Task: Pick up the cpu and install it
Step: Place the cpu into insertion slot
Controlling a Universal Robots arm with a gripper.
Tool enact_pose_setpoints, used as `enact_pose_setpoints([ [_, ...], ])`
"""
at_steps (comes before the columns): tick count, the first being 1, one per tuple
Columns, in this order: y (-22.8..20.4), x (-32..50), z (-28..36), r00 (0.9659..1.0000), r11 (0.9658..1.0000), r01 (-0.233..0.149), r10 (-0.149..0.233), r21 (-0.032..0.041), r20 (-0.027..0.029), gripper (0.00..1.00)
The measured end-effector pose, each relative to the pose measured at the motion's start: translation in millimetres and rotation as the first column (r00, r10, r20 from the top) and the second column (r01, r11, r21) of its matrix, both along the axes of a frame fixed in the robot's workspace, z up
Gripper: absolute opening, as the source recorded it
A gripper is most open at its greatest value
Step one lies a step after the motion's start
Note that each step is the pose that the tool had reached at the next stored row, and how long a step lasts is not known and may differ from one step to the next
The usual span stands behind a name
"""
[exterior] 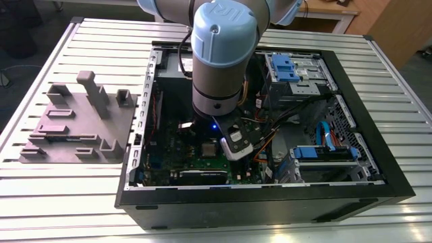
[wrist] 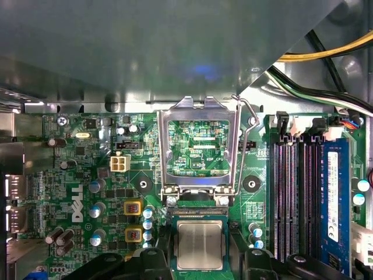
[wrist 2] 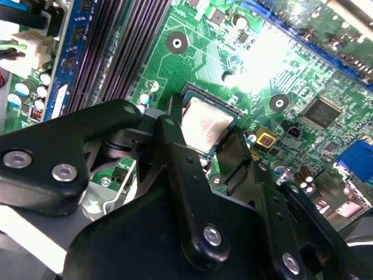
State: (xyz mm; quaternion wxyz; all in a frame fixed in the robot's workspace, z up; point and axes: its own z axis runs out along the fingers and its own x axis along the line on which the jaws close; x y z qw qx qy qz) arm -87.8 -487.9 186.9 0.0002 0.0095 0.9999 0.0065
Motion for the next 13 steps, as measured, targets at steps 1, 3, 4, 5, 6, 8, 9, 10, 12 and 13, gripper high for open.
enact_pose_setpoints([
  [1, 0.0, 0.1, -0.1, 1.0000, 1.0000, 0.000, 0.000, 0.0003, 0.0004, 0.49],
  [3, 0.2, 0.0, -0.6, 1.0000, 1.0000, 0.000, 0.000, 0.0015, 0.0004, 0.54],
  [4, 0.2, 0.0, -0.4, 1.0000, 1.0000, 0.000, 0.000, 0.0009, 0.0003, 0.61],
  [5, 0.0, 0.0, 0.0, 1.0000, 1.0000, 0.000, 0.000, 0.0000, -0.0001, 0.61],
  [6, 0.0, 0.0, 0.1, 1.0000, 1.0000, 0.000, 0.000, 0.0000, -0.0001, 0.61],
  [8, -0.1, 0.0, 1.4, 1.0000, 1.0000, 0.000, 0.000, -0.0005, -0.0003, 0.61],
  [9, 0.0, 0.0, 2.3, 1.0000, 1.0000, 0.000, 0.000, -0.0003, -0.0003, 0.61],
  [10, 0.0, 0.0, 2.6, 1.0000, 1.0000, 0.000, 0.000, -0.0001, -0.0003, 0.61],
  [12, 0.0, 0.0, 2.6, 1.0000, 1.0000, 0.000, 0.000, 0.0000, -0.0003, 0.61],
  [13, 0.0, 0.0, 2.4, 1.0000, 1.0000, 0.000, 0.000, 0.0000, -0.0004, 0.61],
])
